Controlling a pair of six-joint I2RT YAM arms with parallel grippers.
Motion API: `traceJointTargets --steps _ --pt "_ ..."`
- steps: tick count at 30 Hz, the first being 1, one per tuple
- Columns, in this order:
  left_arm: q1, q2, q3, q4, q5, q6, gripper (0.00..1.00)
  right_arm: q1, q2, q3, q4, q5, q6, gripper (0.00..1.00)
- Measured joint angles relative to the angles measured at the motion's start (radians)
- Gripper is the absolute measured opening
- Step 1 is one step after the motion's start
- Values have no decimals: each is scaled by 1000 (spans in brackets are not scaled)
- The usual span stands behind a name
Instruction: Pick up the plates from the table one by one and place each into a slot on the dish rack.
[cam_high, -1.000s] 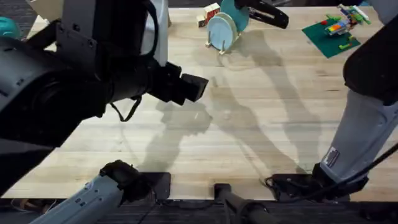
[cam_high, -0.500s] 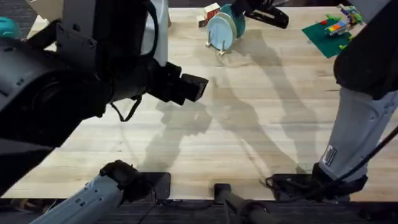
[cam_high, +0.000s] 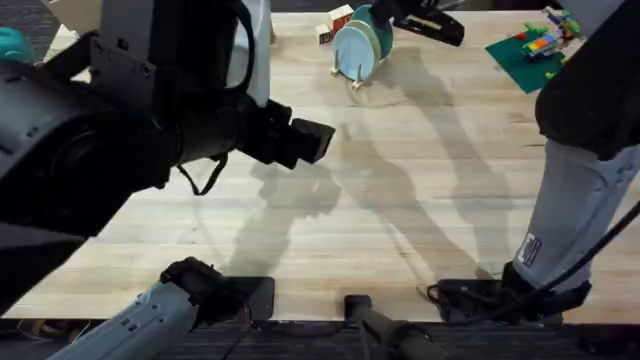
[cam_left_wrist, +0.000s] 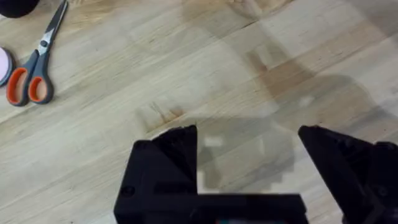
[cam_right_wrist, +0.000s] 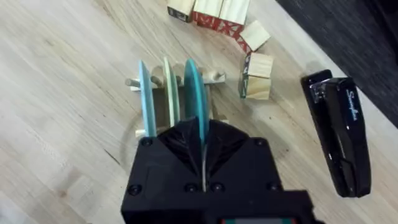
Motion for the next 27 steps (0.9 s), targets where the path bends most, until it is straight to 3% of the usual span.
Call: traceJointTargets --steps 10,27 --pt "0 0 0 0 0 0 993 0 0 0 2 -1 3 171" --pt "0 0 0 0 0 0 995 0 -29 0 -18 0 4 198"
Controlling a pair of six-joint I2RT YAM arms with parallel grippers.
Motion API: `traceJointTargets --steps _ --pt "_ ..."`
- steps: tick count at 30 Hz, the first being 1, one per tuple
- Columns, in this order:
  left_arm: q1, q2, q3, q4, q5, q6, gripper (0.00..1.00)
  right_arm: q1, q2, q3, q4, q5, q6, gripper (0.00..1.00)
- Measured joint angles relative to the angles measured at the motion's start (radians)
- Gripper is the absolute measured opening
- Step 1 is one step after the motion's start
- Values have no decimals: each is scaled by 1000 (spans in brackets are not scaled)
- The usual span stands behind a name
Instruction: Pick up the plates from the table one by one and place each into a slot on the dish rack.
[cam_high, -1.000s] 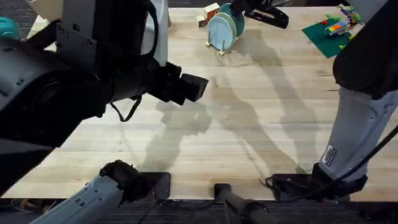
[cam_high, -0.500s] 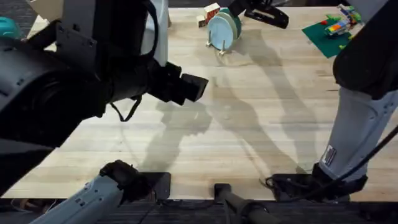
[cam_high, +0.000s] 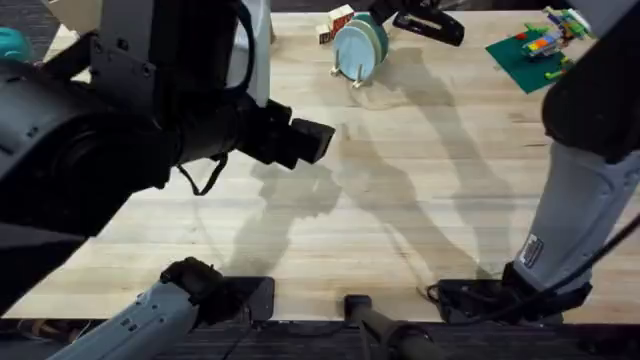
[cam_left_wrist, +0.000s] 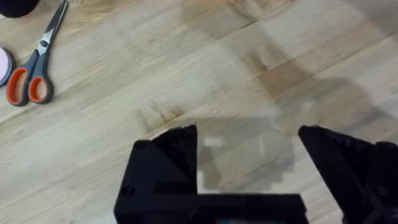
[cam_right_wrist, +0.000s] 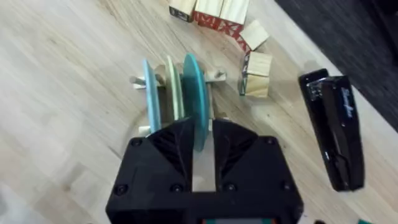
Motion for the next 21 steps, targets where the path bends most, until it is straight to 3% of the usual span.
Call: traceJointTargets --steps 3,12,13,16,18,21 --pt "0 0 0 0 0 0 994 0 -61 0 -38 0 0 225" --pt "0 0 0 0 0 0 994 0 -267 10 -234 0 1 445" --pt "0 0 0 0 0 0 994 0 -284 10 -270 0 5 500" --pt "0 0 0 0 0 -1 994 0 -321 11 -378 0 7 932" --pt "0 0 0 0 0 -1 994 0 -337 11 -435 0 9 991" --pt "0 0 0 0 0 -1 994 0 -353 11 -508 0 32 995"
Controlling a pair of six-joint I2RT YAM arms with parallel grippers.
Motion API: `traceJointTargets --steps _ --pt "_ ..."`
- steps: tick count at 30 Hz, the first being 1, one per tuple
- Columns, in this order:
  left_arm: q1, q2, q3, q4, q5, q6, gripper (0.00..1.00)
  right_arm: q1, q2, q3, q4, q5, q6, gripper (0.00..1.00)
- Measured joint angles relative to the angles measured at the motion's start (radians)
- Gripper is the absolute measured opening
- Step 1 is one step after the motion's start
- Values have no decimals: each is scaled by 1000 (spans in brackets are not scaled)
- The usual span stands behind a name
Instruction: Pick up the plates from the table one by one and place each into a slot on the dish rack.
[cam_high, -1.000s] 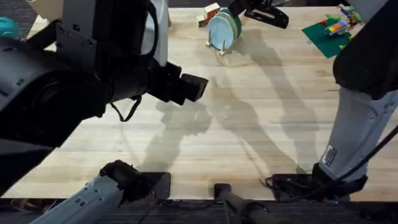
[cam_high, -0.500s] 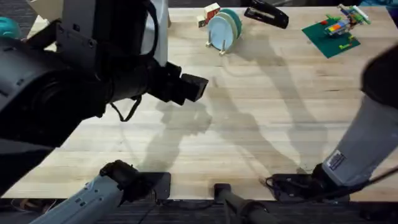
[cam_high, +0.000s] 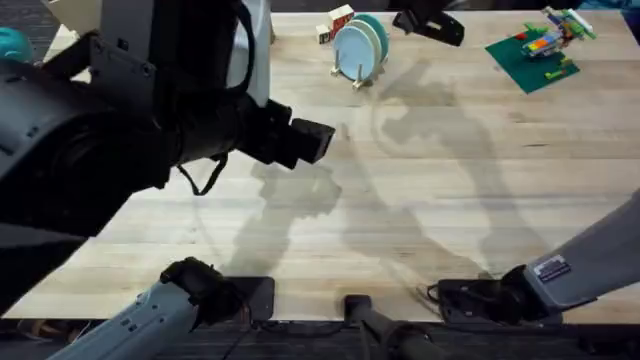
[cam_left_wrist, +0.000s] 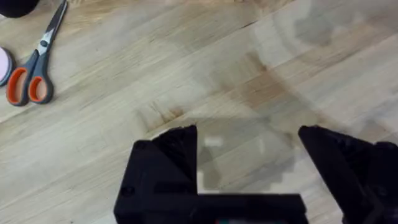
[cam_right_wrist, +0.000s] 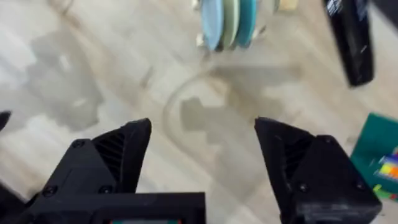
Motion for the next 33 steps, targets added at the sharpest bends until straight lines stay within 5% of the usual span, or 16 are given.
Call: traceJointTargets --steps 10,24,33 --pt "0 0 0 -2 0 0 993 19 -79 -49 -136 -34 74 995" --pt "0 -41 0 -18 0 0 993 82 -484 -709 216 -53 230 996" --pt "0 -47 0 -27 0 0 993 98 -506 -795 230 -53 303 996"
